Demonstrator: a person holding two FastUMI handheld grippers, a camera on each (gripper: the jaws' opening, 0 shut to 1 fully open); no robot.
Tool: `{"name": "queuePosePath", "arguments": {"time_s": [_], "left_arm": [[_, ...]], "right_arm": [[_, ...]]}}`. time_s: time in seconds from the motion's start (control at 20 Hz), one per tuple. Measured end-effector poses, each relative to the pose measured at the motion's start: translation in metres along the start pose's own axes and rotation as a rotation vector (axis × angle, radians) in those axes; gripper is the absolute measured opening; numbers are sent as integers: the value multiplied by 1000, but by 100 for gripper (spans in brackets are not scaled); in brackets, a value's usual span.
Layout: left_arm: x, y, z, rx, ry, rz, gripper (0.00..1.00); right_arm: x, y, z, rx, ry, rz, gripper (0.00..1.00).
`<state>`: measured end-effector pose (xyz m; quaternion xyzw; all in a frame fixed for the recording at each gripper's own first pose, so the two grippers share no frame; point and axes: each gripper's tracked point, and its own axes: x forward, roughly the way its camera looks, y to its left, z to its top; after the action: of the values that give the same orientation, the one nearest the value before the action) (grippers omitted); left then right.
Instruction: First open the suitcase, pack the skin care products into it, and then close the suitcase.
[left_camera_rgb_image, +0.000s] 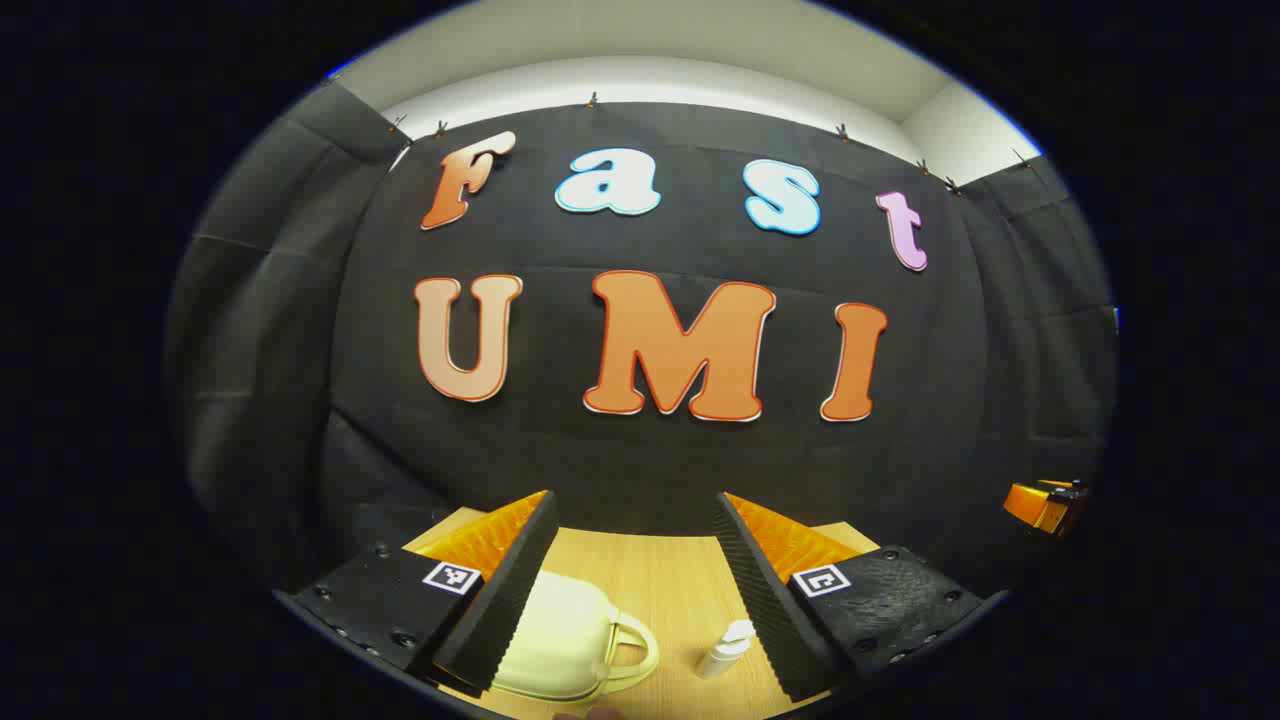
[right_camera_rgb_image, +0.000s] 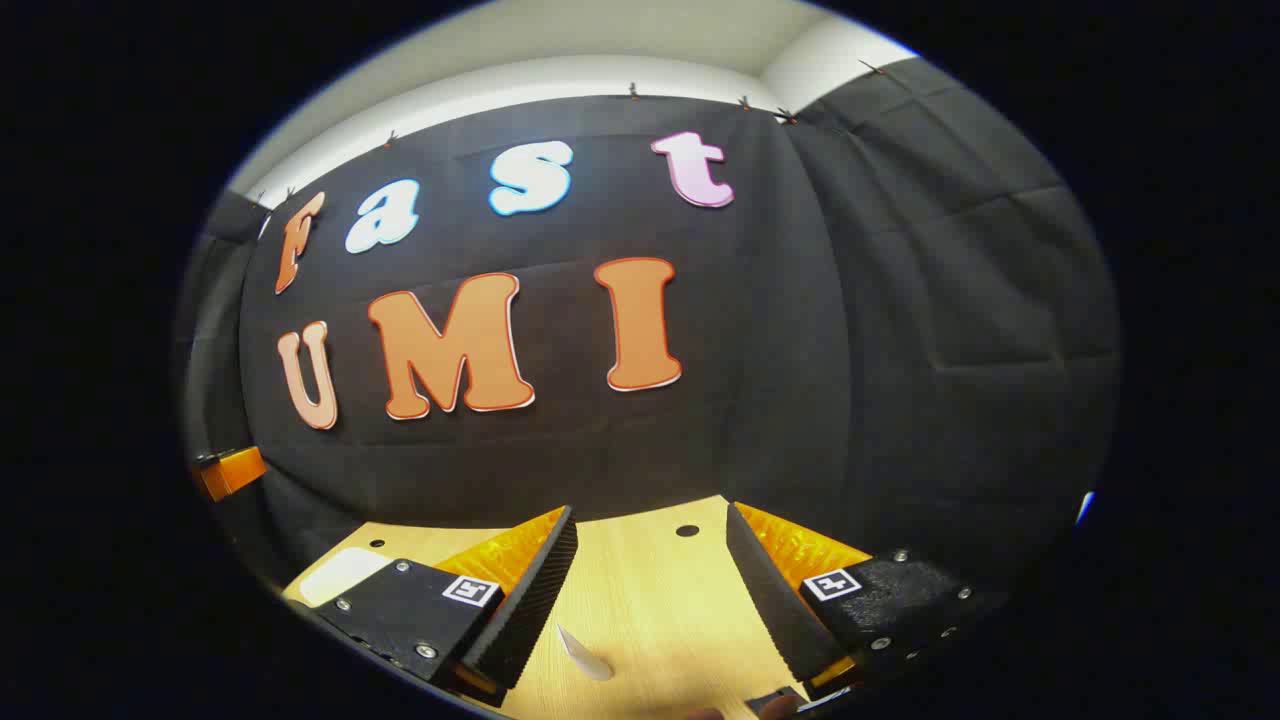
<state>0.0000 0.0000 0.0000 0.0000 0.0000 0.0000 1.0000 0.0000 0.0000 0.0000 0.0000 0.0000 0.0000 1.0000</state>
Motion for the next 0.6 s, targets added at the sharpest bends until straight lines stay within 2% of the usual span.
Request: {"name": "queuePosePath", "arguments": {"time_s": [0.05,0.2,0.25,0.35,0.4,0.5,0.6], "left_arm": [[0,2,-1,-17,-5,4,95],[2,10,-6,-35,13,71,100],[3,12,-5,-26,8,103,98],[4,10,-2,-3,-6,132,94],[3,8,-2,-7,-10,147,98],[3,4,-2,-30,-14,163,97],[7,-1,-5,-41,-15,160,98]], "right_arm": [[4,5,3,-18,-6,11,100],[20,24,9,-67,1,90,95],[26,26,11,-76,3,119,95],[39,33,17,-68,0,172,95],[45,36,16,-57,5,198,95],[52,41,9,-29,28,247,95],[54,44,4,-4,54,255,95]]}}
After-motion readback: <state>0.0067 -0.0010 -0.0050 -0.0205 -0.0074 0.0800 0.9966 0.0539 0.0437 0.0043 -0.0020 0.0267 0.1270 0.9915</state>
